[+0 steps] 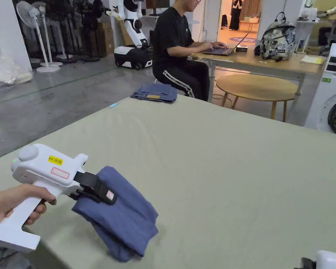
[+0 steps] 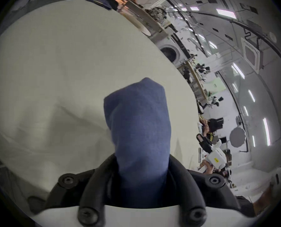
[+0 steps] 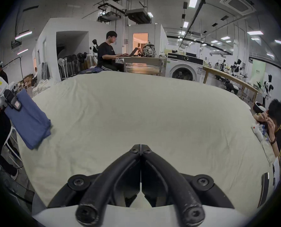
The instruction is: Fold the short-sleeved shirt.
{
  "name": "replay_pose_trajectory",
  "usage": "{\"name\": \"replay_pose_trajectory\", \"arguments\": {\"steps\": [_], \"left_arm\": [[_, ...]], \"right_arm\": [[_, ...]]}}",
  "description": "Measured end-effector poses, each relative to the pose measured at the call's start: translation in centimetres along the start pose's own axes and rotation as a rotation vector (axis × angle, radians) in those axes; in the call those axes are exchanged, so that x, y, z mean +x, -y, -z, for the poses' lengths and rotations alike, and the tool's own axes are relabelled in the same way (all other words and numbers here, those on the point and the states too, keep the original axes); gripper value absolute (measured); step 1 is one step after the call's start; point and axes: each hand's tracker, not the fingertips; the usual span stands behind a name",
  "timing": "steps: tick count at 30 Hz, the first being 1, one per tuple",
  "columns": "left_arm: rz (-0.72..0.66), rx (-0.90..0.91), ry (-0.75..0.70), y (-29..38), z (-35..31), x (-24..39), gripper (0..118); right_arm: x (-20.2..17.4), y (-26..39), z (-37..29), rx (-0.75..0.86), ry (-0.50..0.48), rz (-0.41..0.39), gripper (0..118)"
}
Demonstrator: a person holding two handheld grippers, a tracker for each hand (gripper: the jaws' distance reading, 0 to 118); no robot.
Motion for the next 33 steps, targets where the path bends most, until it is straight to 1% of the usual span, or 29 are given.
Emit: {"name": "replay_pose_trajectory", "arguments": {"steps": [2, 3, 8, 11, 13, 15, 16, 17, 18, 19, 20, 22, 24, 27, 29, 31, 32, 33], "left_arm": [[-0.028, -0.008, -0.063, -0.8, -1.5, -1.1, 17], [-0.015, -0.012, -0.084, -0.5, -2.1, -0.6, 17], [-0.047, -0.008, -0.168, -1.8, -4.2, -1.6, 17], [-0.046, -0.017, -0.231, -2.3, -4.5, -2.0, 17], [-0.043, -0.049, -0.307, -2.4, -3.9, -1.9, 17], [-0.031, -0.063, -0.356, -2.6, -3.9, -2.4, 19], [-0.024, -0.062, -0.353, -2.6, -3.7, -2.3, 21], [-0.015, -0.064, -0.412, -2.7, -3.7, -2.0, 33], [0.004, -0.053, -0.453, -2.6, -3.9, -1.8, 58], [0.018, -0.038, -0.482, -3.1, -4.5, -2.0, 65], [0.003, -0.034, -0.515, -3.2, -4.7, -2.0, 62], [0.007, -0.024, -0.586, -3.2, -5.4, -1.6, 75], [0.016, 0.006, -0.644, -3.3, -5.8, -1.3, 77], [0.061, 0.054, -0.774, -3.3, -5.8, -0.3, 77], [0.113, 0.074, -0.831, -2.9, -5.4, 0.5, 77], [0.120, 0.076, -0.774, -2.9, -4.8, 0.3, 75], [0.117, 0.080, -0.744, -2.6, -4.2, 0.5, 71], [0.124, 0.088, -0.706, -2.2, -3.4, 0.7, 63]], "right_arm": [[-0.3, 0.0, 0.2, -0.007, 0.000, -0.004, 0], [-0.4, 0.1, 0.3, -0.010, 0.001, -0.007, 0], [-0.6, 0.5, 0.9, -0.034, 0.010, -0.011, 0], [-0.6, 0.5, 1.0, -0.043, 0.019, -0.010, 0], [-0.7, 0.5, 1.0, -0.048, 0.021, -0.010, 0], [-0.6, 0.6, 1.0, -0.050, 0.023, -0.009, 0], [-0.6, 0.6, 1.1, -0.052, 0.023, -0.010, 0], [-0.6, 0.5, 1.1, -0.053, 0.024, -0.011, 0], [-0.4, 0.6, 1.3, -0.053, 0.025, -0.013, 0], [-0.3, 0.6, 1.3, -0.053, 0.026, -0.013, 0], [-0.2, 0.6, 1.3, -0.053, 0.026, -0.013, 0], [-0.1, 0.6, 1.3, -0.048, 0.030, -0.014, 0], [0.0, 0.5, 1.2, -0.045, 0.030, -0.013, 0], [0.1, 0.7, 1.1, -0.045, 0.027, -0.010, 0], [0.3, 0.8, 1.1, -0.045, 0.024, -0.005, 0], [0.3, 0.9, 0.9, -0.044, 0.022, -0.002, 0], [0.4, 1.0, 0.9, -0.043, 0.022, 0.000, 0], [0.6, 1.0, 0.8, -0.042, 0.022, 0.004, 0]]}}
